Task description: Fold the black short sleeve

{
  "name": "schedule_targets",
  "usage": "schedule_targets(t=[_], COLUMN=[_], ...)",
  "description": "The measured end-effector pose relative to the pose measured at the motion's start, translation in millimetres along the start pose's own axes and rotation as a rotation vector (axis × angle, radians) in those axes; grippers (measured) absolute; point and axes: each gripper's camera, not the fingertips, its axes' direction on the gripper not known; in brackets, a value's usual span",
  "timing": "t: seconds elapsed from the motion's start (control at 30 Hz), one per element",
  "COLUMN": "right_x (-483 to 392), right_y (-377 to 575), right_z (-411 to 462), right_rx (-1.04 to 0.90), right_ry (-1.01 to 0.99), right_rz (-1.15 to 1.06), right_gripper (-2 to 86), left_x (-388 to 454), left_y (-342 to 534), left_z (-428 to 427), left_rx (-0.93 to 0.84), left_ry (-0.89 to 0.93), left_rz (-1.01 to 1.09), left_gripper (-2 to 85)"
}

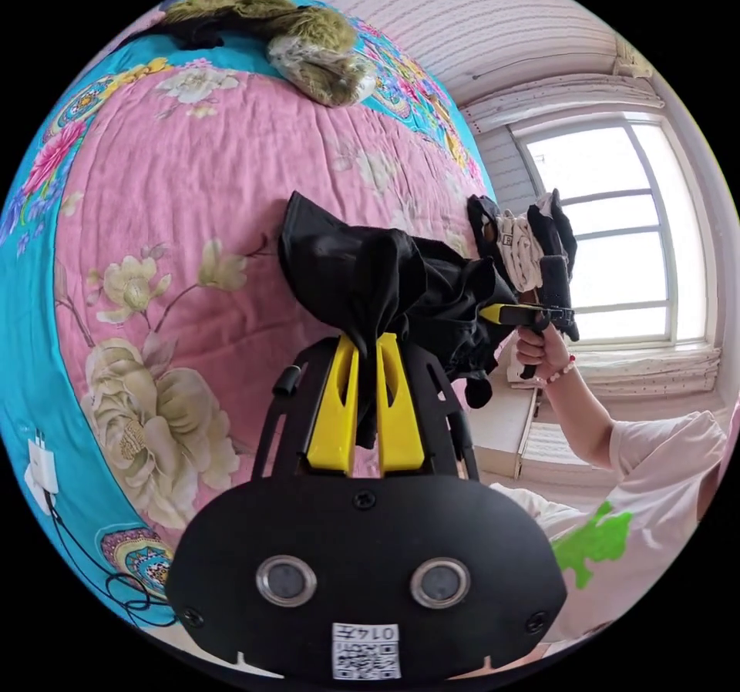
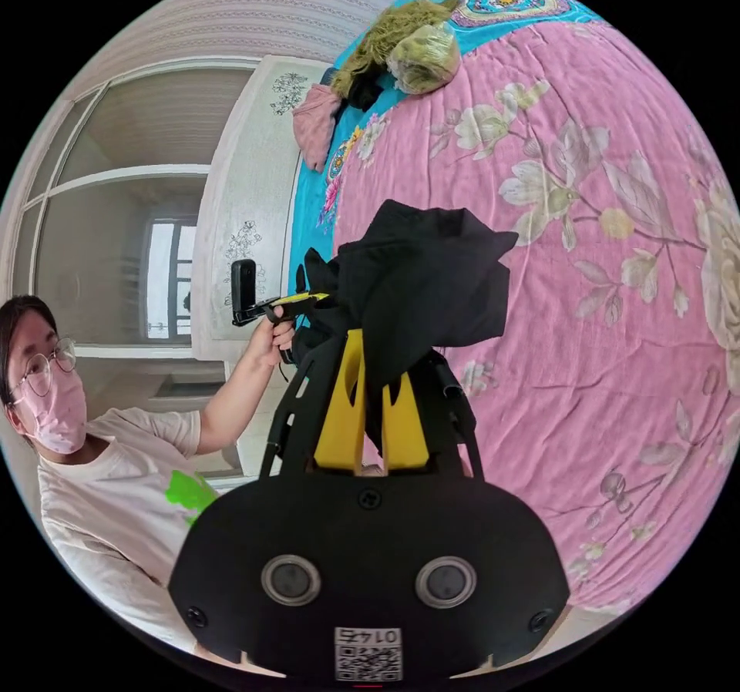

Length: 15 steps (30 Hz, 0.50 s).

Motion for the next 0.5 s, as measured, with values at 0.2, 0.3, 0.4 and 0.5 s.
schedule_targets(t=[0.2, 0.3, 0.4, 0.5], right_x=[-81, -110, -130, -139], right_y=[97, 151, 203, 248], right_z=[-73, -115, -164, -220], right_rx=[0.083, 0.129, 0.194, 0.248], right_ry=[0.094, 0.12, 0.158, 0.189], right_rz=[0.043, 0.104, 0.158, 0.181], right_gripper=[-0.5, -0.5, -0.5, -0.5], left_x=[73, 122, 176, 237], left_y=[18, 24, 18, 7], left_z=[-18, -20, -7, 17], left_rx=[-0.045, -0.071, -0.094, -0.12], left_ry=[0.074, 0.094, 0.128, 0.126], left_rz=[0.092, 0.162, 0.248, 0.335], left_gripper=[3.4, 3.5, 3.5, 3.5])
